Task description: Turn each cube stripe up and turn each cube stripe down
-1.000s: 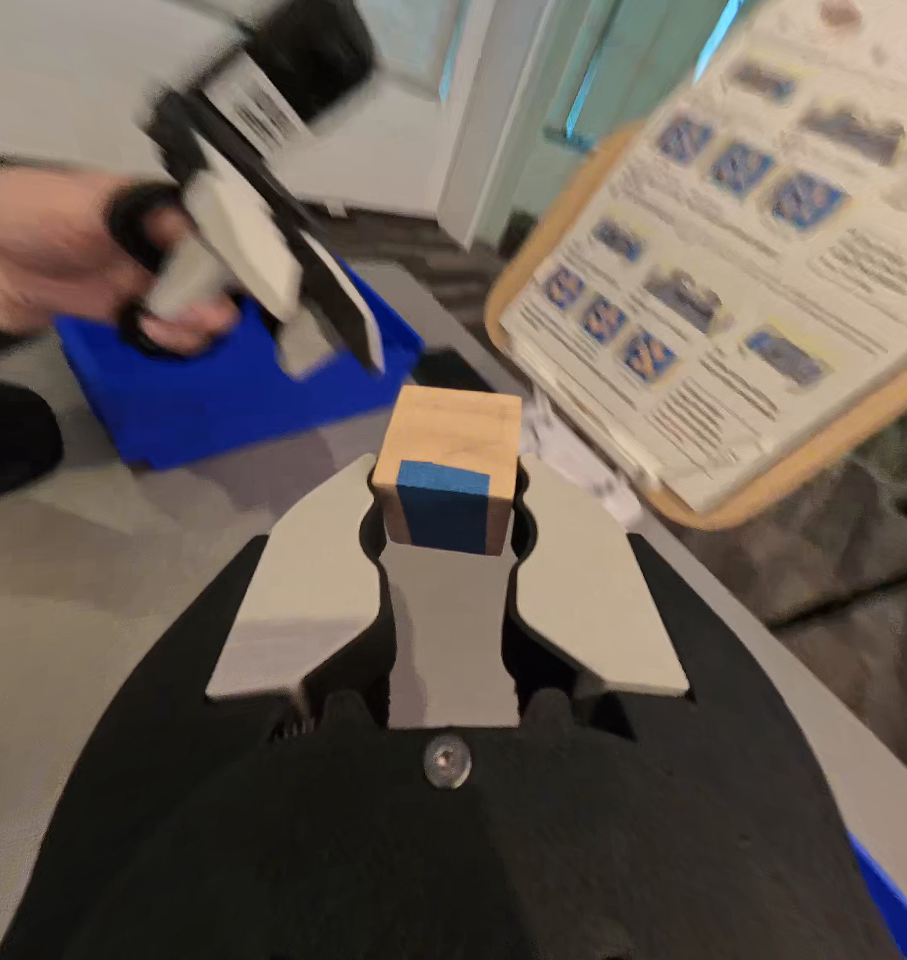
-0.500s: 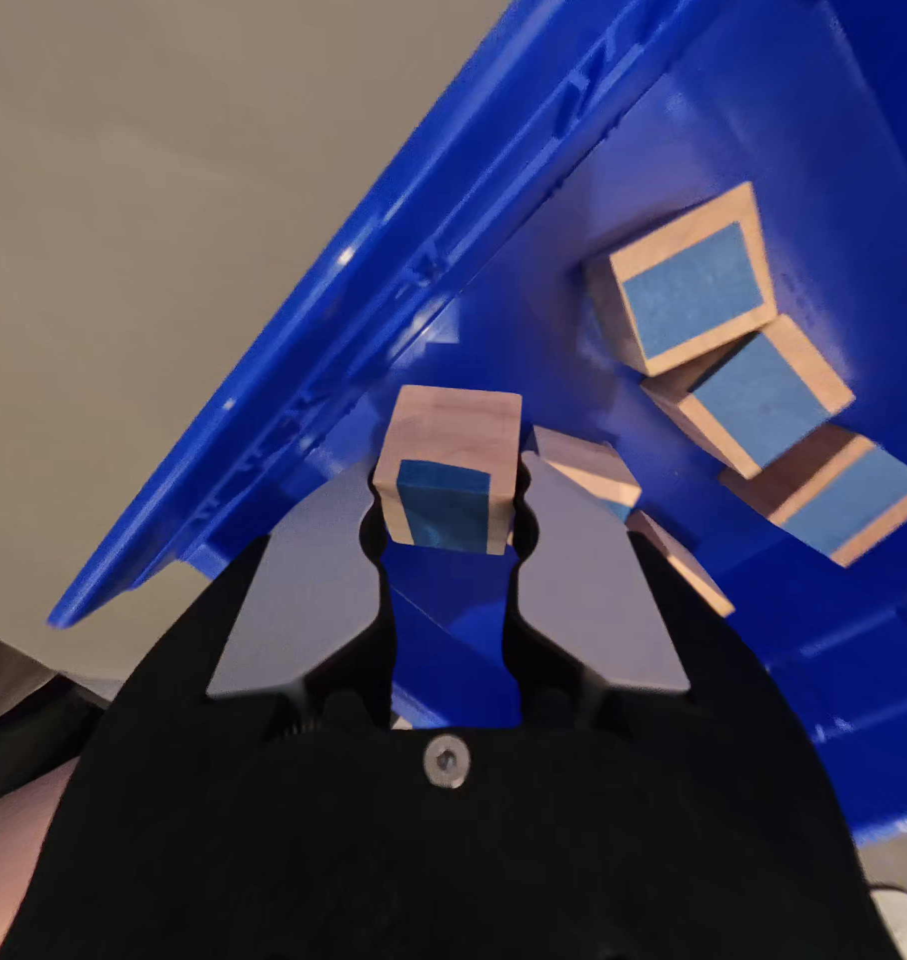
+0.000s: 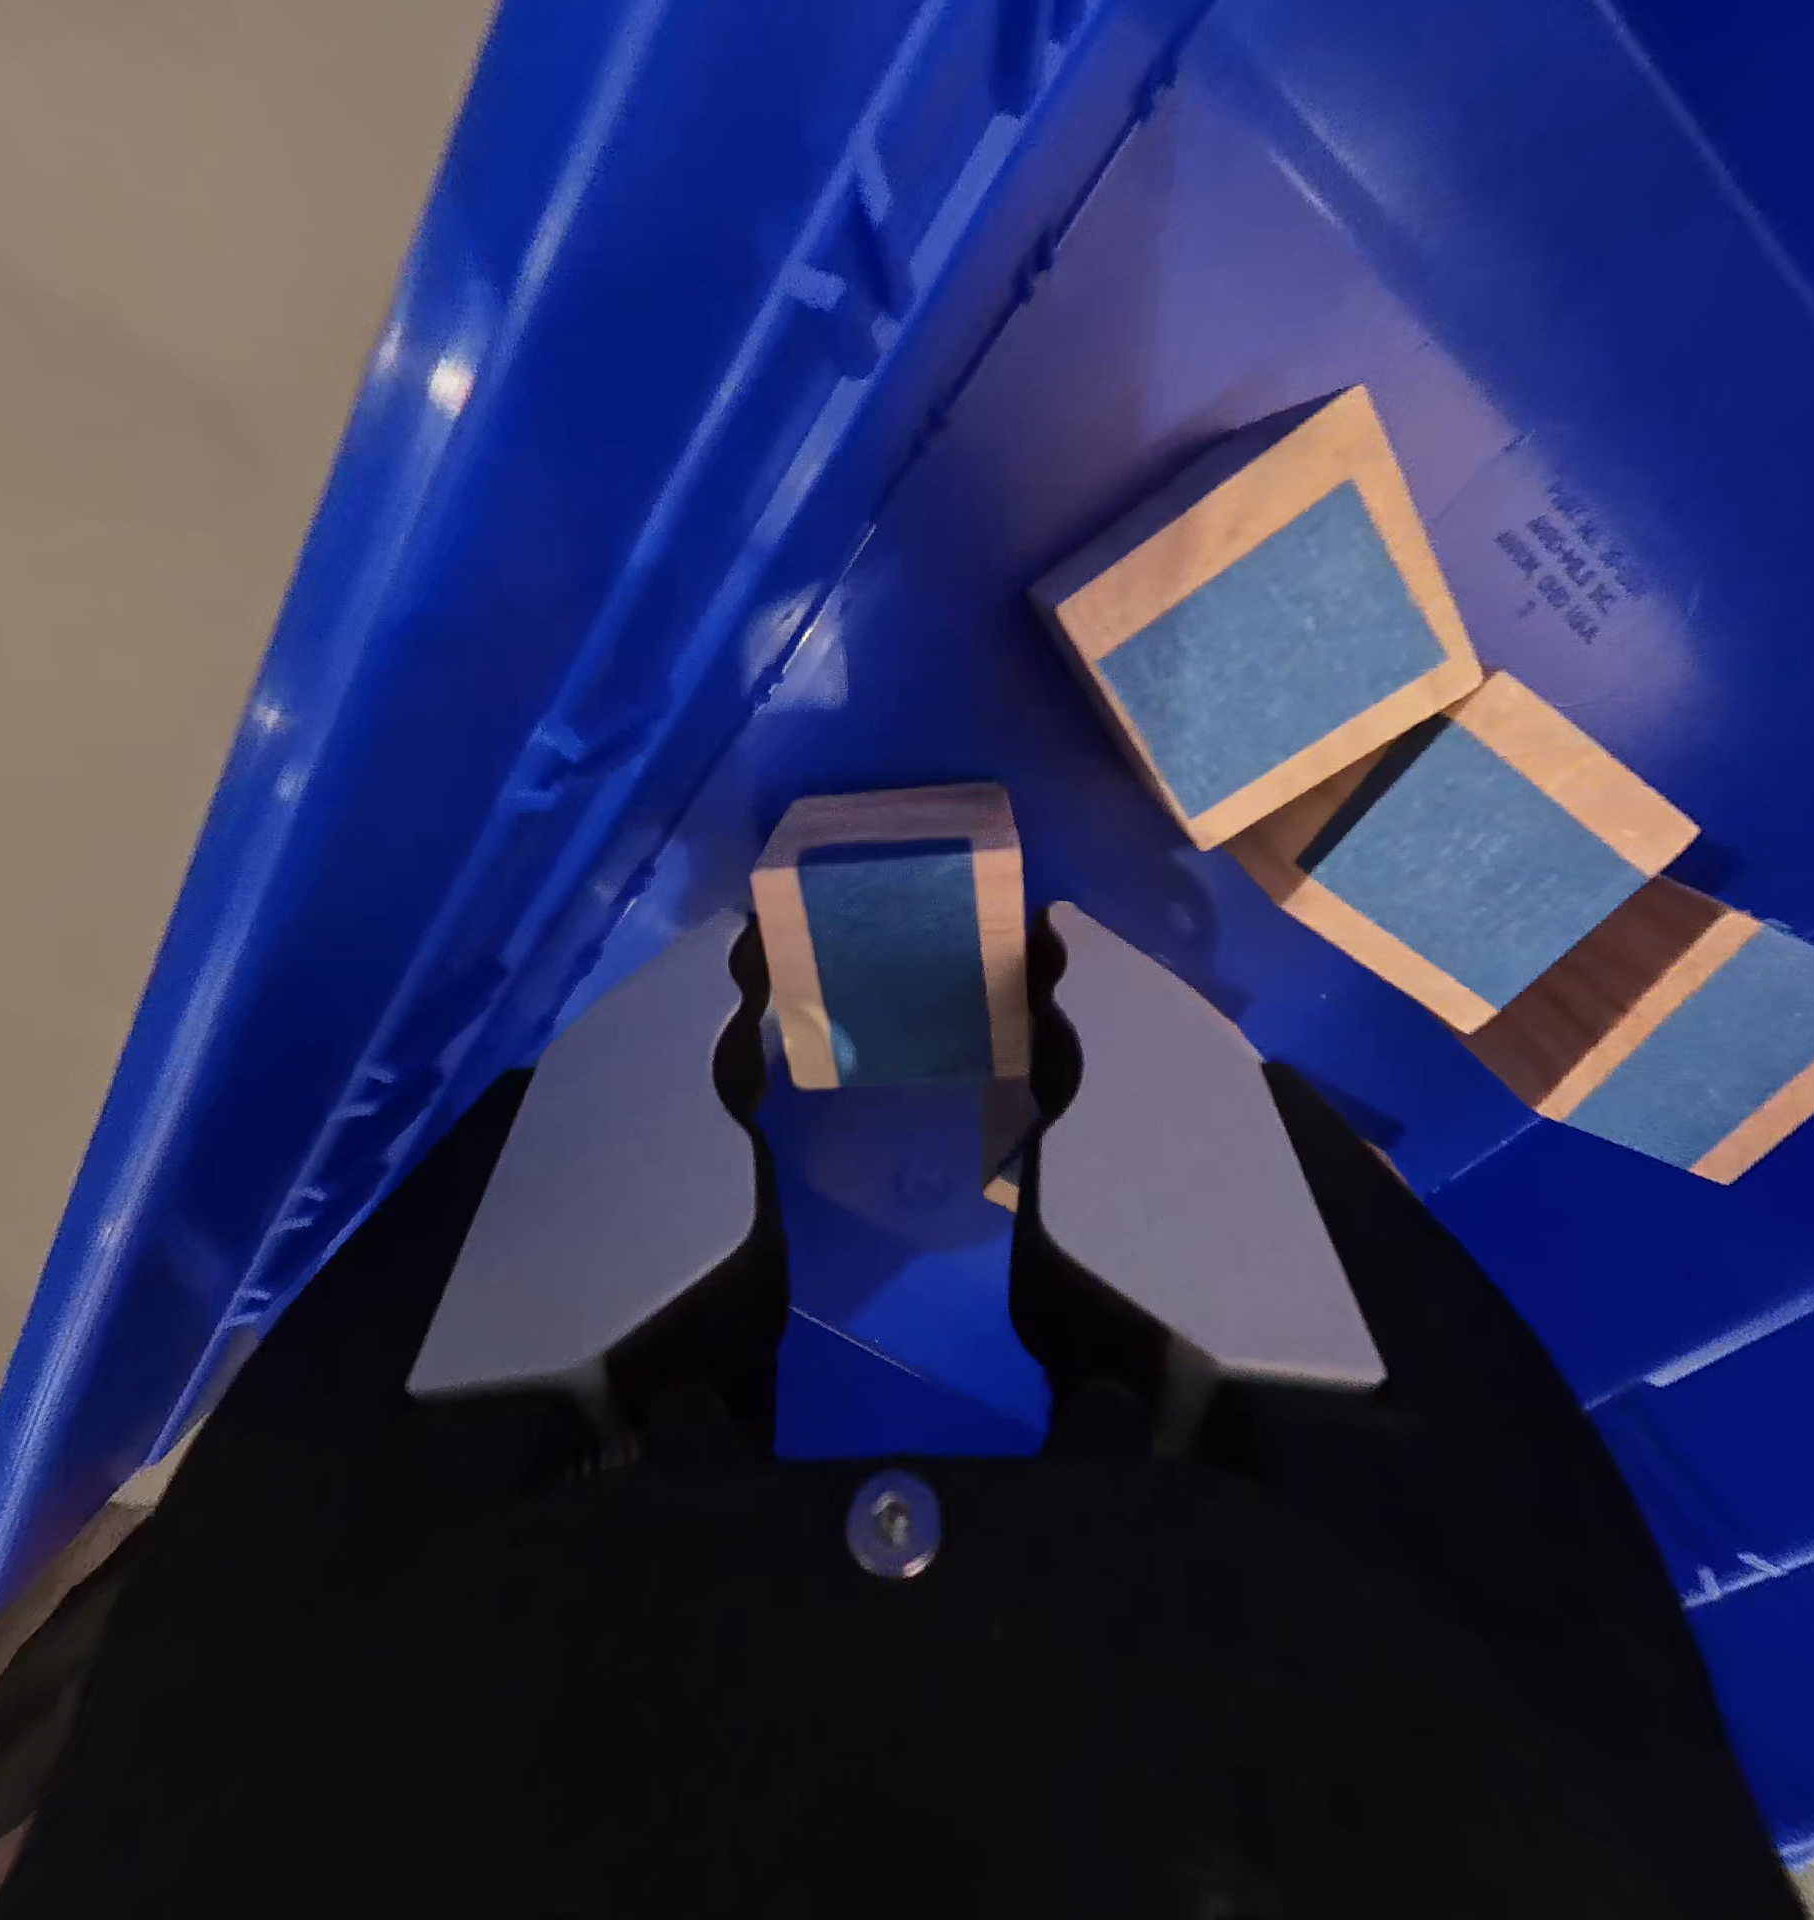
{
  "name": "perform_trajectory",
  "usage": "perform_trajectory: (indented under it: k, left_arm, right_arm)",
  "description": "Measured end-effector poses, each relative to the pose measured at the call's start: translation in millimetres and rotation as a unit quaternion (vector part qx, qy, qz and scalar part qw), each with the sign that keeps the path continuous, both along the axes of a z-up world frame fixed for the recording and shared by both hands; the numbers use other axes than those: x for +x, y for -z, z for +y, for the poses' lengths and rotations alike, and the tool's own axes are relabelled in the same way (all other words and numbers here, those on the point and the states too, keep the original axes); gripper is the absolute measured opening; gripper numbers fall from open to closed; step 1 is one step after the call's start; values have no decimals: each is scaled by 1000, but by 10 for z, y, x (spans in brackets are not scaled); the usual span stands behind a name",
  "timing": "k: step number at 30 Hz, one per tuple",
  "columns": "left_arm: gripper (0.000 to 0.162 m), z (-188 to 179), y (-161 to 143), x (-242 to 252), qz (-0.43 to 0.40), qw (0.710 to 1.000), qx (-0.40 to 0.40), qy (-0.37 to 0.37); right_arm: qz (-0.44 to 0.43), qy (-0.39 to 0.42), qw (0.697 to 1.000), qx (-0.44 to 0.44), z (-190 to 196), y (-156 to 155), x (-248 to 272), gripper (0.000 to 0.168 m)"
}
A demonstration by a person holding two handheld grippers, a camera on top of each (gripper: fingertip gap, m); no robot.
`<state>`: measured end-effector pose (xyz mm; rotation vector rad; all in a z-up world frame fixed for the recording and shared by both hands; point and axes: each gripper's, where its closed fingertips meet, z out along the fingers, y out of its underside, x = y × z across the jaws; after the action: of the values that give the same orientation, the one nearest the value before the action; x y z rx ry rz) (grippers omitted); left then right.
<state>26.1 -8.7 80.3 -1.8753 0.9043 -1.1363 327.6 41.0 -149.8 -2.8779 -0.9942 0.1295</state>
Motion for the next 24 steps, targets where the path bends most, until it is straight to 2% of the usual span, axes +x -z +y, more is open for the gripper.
perform_trajectory:
  k: [5, 8, 12, 16, 19, 24]
  left_arm:
    - [46, 23, -83, -109, -10, 1000, 9, -15]
    - [46, 64, -194, -234, -23, 998, 36, -34]
    - [47, 175, -258, -439, -6, 993, 82, -79]
    - [47, 246, -309, -596, 7, 986, 117, -115]
    - [47, 265, -316, -659, 15, 984, 125, -128]
    - [48, 255, -341, -660, 10, 983, 131, -131]
  right_arm:
    - [26, 13, 999, 44, 37, -288, 76, 55]
    - [27, 23, 987, 155, 203, -707, 229, 55]
    - [-17, 60, 933, 355, 446, -1443, 542, 54]
    - [-25, 101, 867, 487, 449, -2041, 675, 53]
    - [-41, 136, 832, 537, 381, -2295, 773, 53]
    - [-39, 176, 797, 576, 299, -2500, 843, 54]
